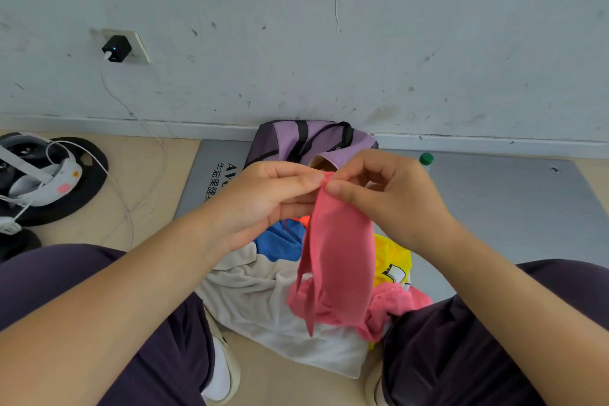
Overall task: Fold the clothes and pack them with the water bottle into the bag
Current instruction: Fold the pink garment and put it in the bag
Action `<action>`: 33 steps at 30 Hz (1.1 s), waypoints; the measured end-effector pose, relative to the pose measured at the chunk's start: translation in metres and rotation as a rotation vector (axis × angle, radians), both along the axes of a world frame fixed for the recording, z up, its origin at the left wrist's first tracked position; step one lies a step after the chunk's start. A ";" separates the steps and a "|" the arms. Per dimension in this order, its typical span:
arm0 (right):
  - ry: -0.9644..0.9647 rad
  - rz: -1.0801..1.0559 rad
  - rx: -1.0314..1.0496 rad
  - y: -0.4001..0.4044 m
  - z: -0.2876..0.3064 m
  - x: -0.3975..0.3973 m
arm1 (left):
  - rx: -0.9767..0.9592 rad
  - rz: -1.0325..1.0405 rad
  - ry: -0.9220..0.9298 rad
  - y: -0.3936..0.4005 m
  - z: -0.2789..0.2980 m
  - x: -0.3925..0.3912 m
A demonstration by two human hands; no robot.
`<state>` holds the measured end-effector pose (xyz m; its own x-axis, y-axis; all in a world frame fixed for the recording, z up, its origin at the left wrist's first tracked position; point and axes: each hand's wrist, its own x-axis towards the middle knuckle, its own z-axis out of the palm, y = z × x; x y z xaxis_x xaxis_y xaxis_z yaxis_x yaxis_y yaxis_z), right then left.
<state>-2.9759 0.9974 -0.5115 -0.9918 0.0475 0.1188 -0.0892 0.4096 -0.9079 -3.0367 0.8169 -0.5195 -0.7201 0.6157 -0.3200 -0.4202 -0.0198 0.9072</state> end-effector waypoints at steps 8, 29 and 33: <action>0.030 -0.024 0.002 0.002 -0.001 0.000 | 0.006 -0.019 0.009 0.000 0.001 0.001; -0.091 0.149 -0.273 0.011 0.007 0.000 | -0.124 -0.107 0.312 -0.006 0.008 0.002; -0.218 0.258 -0.197 0.015 0.007 -0.003 | -0.132 -0.139 0.434 -0.011 0.012 0.000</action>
<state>-2.9786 1.0121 -0.5046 -0.9751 -0.2057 -0.0825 0.0373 0.2145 -0.9760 -3.0362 0.8062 -0.5074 -0.7182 0.6901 -0.0895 0.0082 0.1370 0.9905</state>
